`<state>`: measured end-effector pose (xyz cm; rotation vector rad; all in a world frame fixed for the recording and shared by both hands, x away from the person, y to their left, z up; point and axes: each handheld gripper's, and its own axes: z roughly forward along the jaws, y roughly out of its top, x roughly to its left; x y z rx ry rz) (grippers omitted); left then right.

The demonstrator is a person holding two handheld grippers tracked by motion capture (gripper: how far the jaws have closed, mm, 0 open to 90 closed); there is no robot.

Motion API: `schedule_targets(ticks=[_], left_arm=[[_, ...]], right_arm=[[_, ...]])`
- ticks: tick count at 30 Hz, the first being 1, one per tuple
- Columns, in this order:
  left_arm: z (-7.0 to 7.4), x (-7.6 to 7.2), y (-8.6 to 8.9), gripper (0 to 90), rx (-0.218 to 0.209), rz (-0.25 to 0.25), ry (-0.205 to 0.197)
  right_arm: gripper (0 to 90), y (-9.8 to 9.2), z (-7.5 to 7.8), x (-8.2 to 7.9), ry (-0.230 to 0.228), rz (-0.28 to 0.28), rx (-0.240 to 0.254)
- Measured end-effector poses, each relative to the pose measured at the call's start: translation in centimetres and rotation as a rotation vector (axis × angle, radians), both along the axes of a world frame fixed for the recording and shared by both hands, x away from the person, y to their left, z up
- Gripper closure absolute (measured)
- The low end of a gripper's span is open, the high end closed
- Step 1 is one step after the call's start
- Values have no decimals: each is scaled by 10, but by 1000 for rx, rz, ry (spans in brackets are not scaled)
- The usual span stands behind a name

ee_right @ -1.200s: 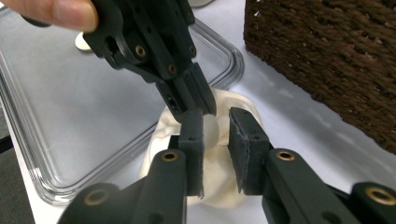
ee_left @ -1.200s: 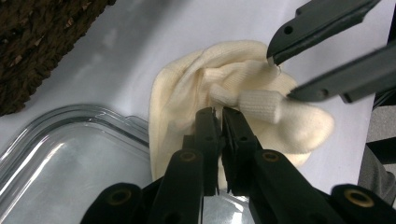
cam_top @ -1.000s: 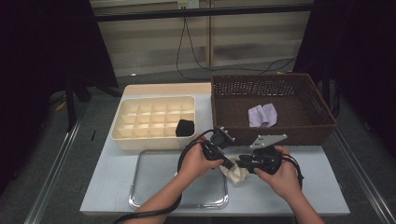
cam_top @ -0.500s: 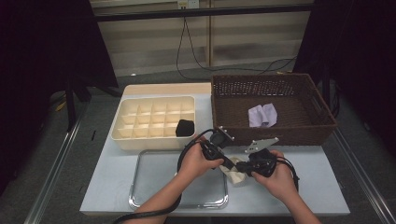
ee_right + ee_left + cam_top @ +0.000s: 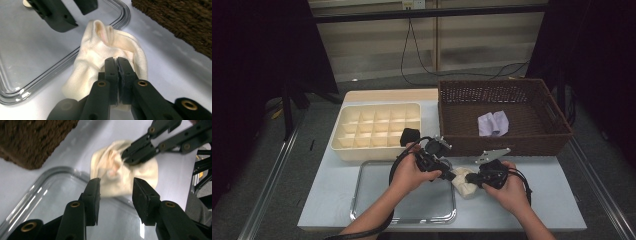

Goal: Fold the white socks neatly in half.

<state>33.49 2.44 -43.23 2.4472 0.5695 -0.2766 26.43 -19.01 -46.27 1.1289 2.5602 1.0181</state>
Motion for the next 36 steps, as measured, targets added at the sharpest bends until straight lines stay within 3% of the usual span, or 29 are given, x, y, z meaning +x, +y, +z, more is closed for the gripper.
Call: schedule_targets(ticks=[8,11,13,14,18,21,25,27,32,36], left_arm=[[-16,6,5,530,-12,54,27],[-18,7,0,537,-21,38,31],[-20,7,-4,549,-32,53,51],[-20,8,-5,554,-30,34,46],[-23,9,-11,535,-35,35,49],[-23,9,-13,592,-19,39,55],[-24,10,-14,737,-3,44,91],[-24,9,-16,781,7,45,84],[-20,8,-20,804,42,27,72],[-21,7,-20,807,35,41,88]], right_arm=[[883,-4,-3,0,7,-10,16],[884,-4,-3,0,1,-6,11],[883,-4,-3,0,-2,0,10],[883,-4,-3,-1,-5,0,9],[881,-2,-2,-2,-18,4,-6],[879,-1,-1,-3,-29,6,-14],[879,-4,3,-3,-50,9,-17],[881,-4,6,-4,-67,-3,-13],[881,-6,7,-3,-88,-14,-24],[872,-6,3,-1,-92,-22,-30]])
